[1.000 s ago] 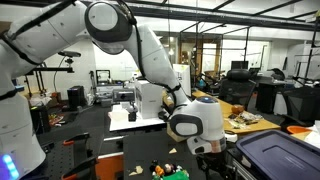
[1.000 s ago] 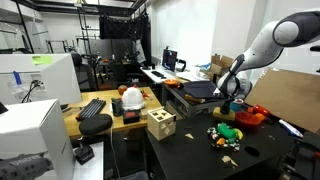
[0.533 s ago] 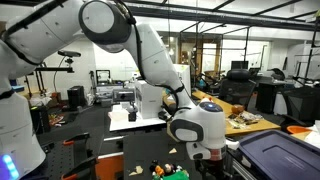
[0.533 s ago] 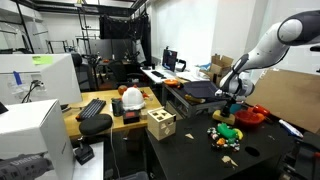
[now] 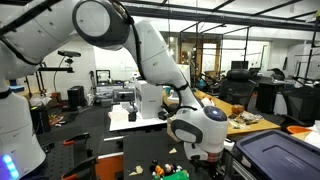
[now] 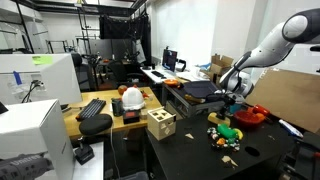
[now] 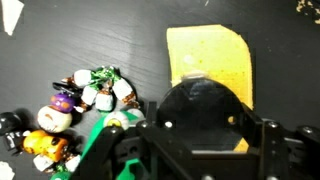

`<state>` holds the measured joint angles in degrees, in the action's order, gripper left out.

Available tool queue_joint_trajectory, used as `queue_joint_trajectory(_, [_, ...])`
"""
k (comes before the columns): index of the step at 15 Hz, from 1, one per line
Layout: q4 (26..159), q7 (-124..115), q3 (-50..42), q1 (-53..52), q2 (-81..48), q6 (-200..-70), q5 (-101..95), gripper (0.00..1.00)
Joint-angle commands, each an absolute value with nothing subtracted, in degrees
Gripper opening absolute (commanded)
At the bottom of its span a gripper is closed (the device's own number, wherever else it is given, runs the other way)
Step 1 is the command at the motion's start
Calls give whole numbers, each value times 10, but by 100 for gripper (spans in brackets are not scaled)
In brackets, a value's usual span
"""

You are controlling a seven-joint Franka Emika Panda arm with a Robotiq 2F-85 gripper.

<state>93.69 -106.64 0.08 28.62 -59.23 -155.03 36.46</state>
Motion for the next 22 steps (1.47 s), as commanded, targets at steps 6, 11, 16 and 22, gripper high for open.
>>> queue_joint_trajectory(6, [910, -939, 6, 304, -581, -1377, 470, 52])
queue_joint_trajectory(11, [922, -952, -56, 242, -576, -1422, 482, 52])
queue_joint_trajectory(16, [936, -984, -105, 178, -580, -1514, 469, 52])
queue_joint_trajectory(22, [948, -1048, -139, 145, -586, -1563, 457, 52])
